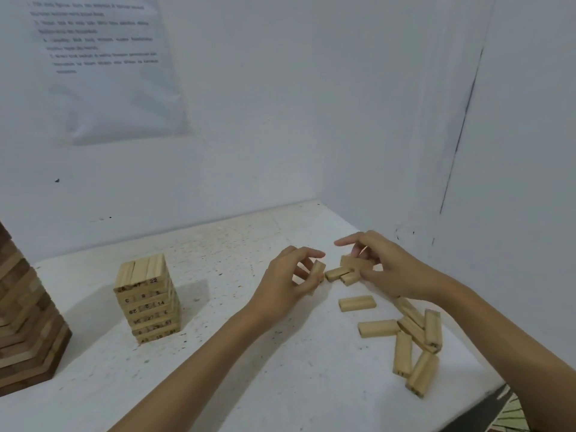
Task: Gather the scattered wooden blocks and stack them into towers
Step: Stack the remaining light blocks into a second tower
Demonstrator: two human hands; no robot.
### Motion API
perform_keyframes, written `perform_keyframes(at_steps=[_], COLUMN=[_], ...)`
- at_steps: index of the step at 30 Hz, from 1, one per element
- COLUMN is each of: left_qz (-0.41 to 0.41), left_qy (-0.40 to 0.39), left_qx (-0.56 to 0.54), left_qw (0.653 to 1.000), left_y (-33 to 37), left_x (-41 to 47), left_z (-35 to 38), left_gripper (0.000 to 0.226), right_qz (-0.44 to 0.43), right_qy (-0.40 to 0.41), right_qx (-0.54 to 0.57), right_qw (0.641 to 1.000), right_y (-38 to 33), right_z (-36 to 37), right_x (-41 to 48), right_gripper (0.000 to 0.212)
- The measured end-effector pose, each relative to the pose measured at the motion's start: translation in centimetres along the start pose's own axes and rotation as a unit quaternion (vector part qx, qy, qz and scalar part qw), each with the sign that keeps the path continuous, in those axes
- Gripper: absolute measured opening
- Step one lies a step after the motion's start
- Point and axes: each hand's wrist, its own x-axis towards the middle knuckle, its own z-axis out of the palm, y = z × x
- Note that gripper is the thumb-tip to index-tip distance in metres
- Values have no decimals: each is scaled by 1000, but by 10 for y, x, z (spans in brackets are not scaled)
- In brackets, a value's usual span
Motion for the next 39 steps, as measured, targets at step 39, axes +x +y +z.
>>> perform_keyframes(at_steps=[39], left_qz=[-80], left_qy=[54], left_qx=[-104], left_qw=[990], left_y=[17], left_x=[-12], left_z=[-2], left_gripper=[22], right_qz=[68], right_qy=[43], right_qx=[131], right_qw=[988], right_y=[-4], right_z=[11], right_x=[23], right_gripper=[10])
